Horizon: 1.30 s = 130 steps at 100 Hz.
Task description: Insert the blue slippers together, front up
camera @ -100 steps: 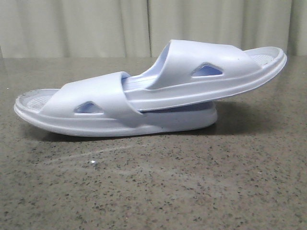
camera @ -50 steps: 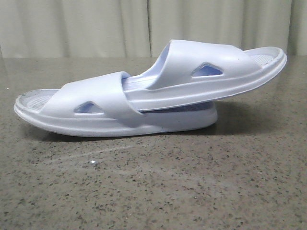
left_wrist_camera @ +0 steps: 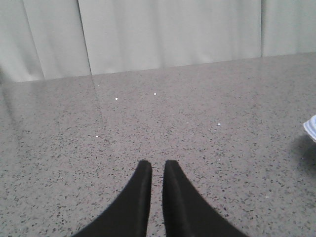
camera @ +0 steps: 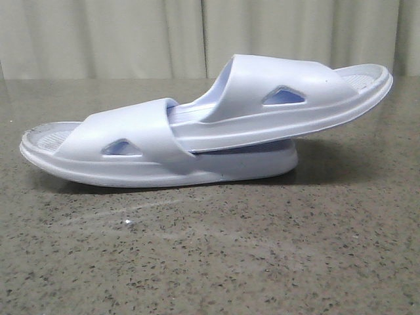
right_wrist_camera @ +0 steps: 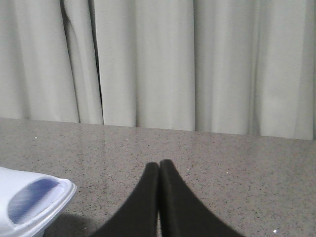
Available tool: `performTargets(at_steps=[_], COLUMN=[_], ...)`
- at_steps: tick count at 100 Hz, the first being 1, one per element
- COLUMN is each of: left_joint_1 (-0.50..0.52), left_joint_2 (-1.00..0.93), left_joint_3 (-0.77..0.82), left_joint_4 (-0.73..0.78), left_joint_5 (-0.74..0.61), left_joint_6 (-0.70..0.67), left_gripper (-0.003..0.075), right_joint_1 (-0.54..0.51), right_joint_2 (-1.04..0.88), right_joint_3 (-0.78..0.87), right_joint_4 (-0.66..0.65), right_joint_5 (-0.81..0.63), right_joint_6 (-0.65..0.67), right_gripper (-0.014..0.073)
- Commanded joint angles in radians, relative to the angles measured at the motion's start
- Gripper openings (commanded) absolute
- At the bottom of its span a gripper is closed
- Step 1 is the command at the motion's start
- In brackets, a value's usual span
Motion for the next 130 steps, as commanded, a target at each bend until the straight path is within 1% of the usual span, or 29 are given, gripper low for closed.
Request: performTargets(at_steps=[1,13,31,130], left_joint_1=[0.005,0.005,0.005,0.005], left_joint_2=[-0.029,-0.029,-0.029,-0.029], left_joint_3=[0.005,0.009,0.009,0.009], left_joint_4=[-0.009,-0.009,-0.033,-0.033], left_joint_5=[-0.129,-0.149,-0.149,-0.149], left_joint_6=[-0.011,-0.011,-0.011,-0.011], left_gripper=[0.0016,0.0016,0.0016,0.0016], right_joint_1=[0.001,0.001,0.001,0.001], right_joint_2=[0.011,0.011,0.011,0.011], right_joint_3=[-0.026,-0.026,-0.026,-0.026], right_joint_4=[0.001,0.001,0.001,0.001], right_joint_5=[-0.060,-0.060,-0.060,-0.060], right_joint_6=[-0.015,-0.015,-0.015,-0.015], right_gripper=[-0.0107,-0.0107,-0.0107,-0.0107])
